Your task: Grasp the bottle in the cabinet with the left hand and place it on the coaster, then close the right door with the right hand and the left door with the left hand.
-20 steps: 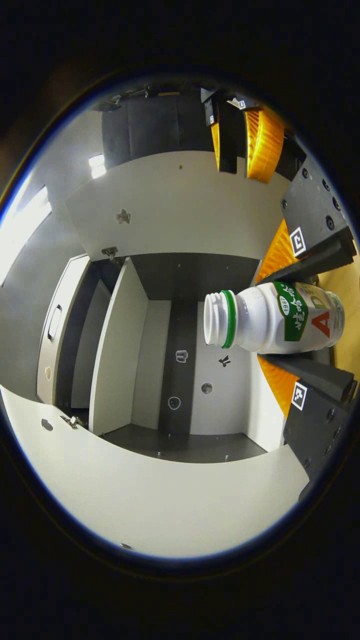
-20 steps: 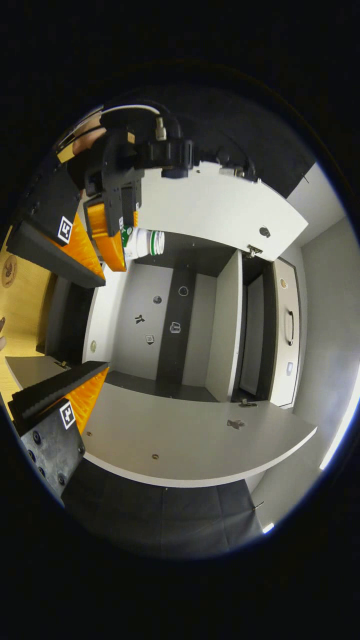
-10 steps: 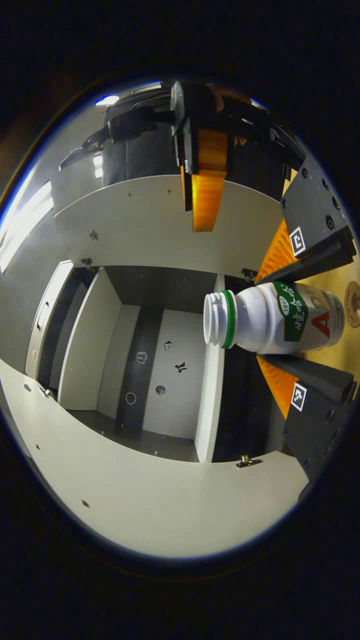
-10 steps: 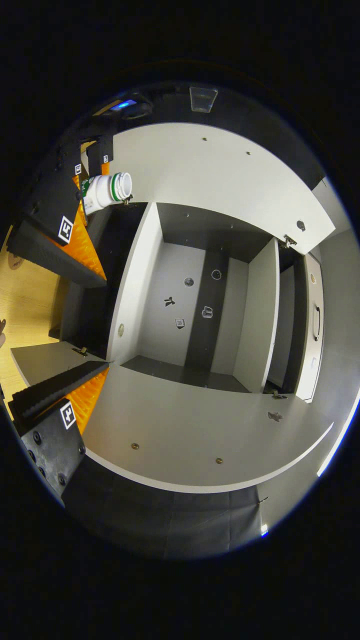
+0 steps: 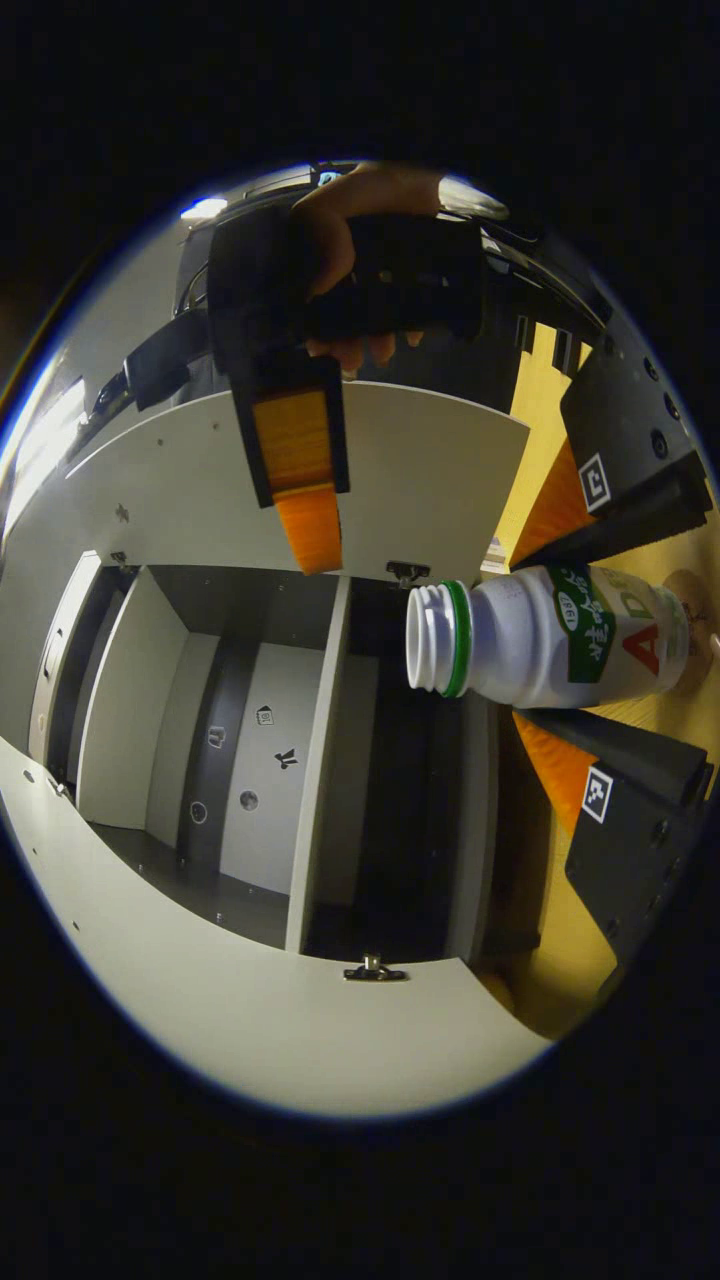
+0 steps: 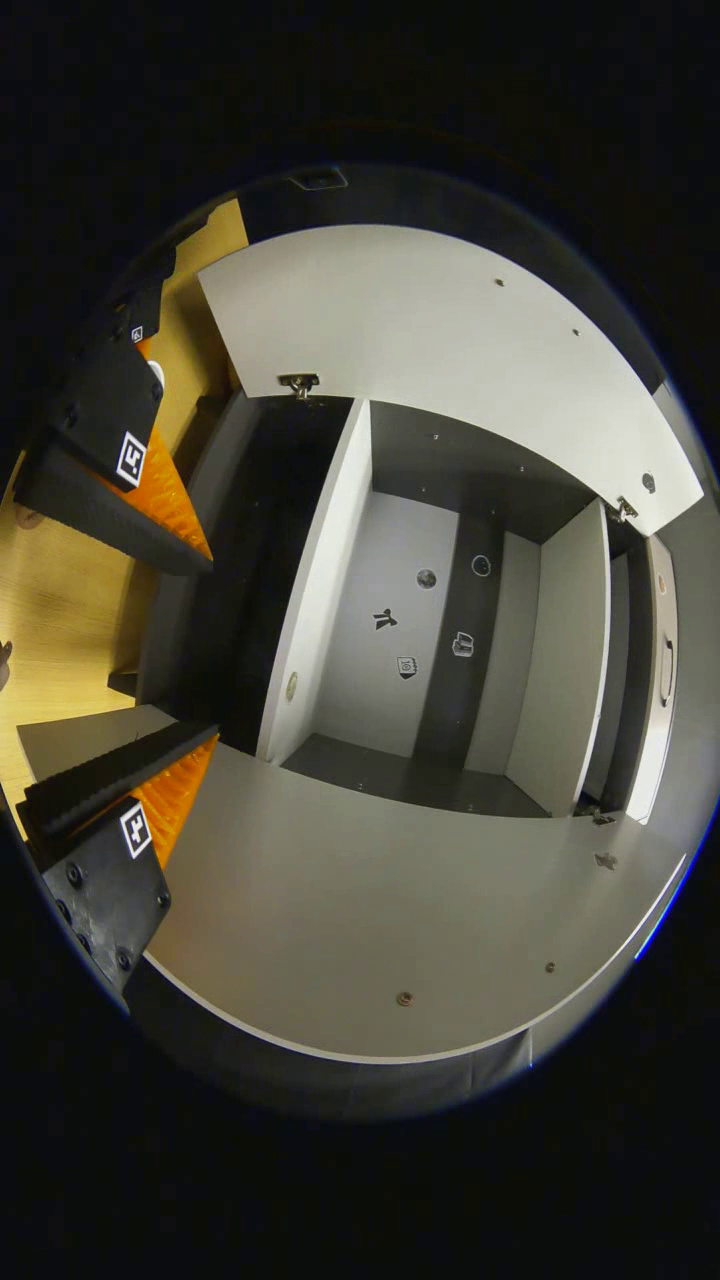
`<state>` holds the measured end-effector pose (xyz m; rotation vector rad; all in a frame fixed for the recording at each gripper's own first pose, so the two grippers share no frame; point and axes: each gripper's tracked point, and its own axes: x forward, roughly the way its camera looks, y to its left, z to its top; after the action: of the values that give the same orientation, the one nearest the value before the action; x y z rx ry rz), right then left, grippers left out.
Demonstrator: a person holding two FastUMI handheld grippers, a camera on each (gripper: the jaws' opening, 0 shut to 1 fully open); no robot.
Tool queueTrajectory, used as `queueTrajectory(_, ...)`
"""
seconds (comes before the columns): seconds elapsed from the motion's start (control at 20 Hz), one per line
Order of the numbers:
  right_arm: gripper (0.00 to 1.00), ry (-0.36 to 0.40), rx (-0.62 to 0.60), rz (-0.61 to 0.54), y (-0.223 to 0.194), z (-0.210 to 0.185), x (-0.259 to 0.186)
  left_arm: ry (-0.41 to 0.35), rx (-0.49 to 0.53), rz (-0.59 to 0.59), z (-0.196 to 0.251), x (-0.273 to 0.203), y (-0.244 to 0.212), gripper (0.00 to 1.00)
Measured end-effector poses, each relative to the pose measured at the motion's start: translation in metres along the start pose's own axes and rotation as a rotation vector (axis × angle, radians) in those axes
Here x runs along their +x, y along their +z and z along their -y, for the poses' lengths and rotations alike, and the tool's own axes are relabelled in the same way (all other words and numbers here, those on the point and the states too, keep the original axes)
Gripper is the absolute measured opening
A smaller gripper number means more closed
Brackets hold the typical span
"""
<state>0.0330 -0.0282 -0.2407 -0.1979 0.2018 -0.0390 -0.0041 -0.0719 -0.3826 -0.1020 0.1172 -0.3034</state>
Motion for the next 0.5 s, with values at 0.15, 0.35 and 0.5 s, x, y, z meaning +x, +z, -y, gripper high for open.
queueTrajectory(0.15, 0.98, 0.005, -0.006, -0.017, -0.014, 0.005, 0.004, -0.004, 0.001, -0.009, 0.004, 0.003, -0.025, 0.77)
queueTrajectory(0.35, 0.98, 0.019, 0.012, -0.044, -0.03, 0.002, 0.004, -0.01, 0.045, -0.012, 0.011, 0.0, -0.043, 0.77)
queueTrajectory(0.5, 0.98, 0.039, -0.001, -0.055, -0.034, -0.005, 0.003, -0.026, 0.061, -0.001, 0.015, 0.002, -0.044, 0.78)
